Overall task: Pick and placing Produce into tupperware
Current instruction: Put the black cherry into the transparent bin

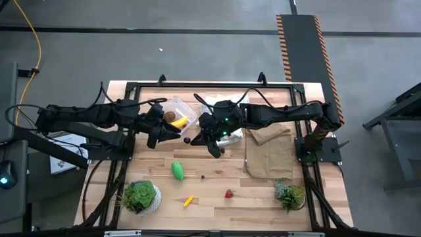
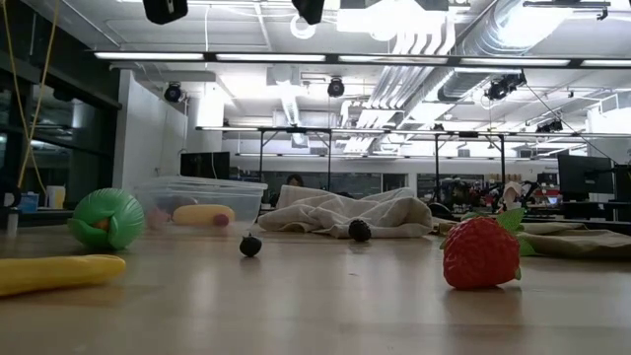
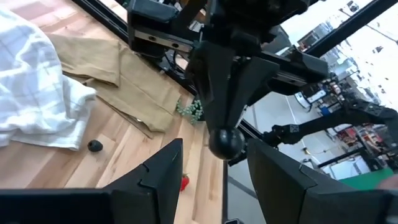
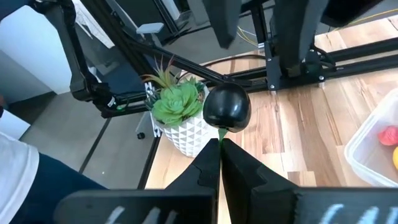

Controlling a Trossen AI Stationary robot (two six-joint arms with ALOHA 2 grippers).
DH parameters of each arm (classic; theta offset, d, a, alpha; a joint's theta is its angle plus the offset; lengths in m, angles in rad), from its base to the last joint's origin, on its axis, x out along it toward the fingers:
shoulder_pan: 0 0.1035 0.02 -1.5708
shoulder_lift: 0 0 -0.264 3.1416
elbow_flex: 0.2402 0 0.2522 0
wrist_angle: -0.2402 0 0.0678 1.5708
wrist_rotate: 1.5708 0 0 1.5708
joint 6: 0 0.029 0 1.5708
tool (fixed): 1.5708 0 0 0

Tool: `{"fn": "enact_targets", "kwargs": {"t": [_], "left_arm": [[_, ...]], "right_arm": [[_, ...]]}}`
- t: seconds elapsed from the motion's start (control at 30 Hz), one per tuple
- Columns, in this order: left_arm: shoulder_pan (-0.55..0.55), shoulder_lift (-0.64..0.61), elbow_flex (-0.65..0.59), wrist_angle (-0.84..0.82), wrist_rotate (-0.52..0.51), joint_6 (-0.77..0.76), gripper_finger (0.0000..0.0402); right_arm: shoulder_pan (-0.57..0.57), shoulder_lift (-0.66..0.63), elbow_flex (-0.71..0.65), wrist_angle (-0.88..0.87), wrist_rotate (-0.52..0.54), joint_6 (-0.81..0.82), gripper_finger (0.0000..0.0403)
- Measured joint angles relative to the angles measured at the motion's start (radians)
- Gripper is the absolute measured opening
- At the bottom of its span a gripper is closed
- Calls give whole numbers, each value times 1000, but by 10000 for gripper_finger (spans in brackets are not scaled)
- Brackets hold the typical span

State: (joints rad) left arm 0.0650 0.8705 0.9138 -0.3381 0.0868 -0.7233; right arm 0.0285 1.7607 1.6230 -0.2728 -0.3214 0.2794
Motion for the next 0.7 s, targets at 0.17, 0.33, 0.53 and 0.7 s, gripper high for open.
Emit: {"fn": "enact_targets", "kwargs": {"t": [0.17,0.33,0.53,0.7], "left_arm": [[0,24,0,1,-6,40,166],[0,55,0,7,14,61,166],[0,57,0,52,34,75,166],[0,57,0,58,48,83,166]], "right_arm": [[0,0,0,10,0,0,0],[0,0,-1,6,-2,7,0],[0,0,-1,9,-1,8,0],[-1,0,-1,9,0,10,0]]}}
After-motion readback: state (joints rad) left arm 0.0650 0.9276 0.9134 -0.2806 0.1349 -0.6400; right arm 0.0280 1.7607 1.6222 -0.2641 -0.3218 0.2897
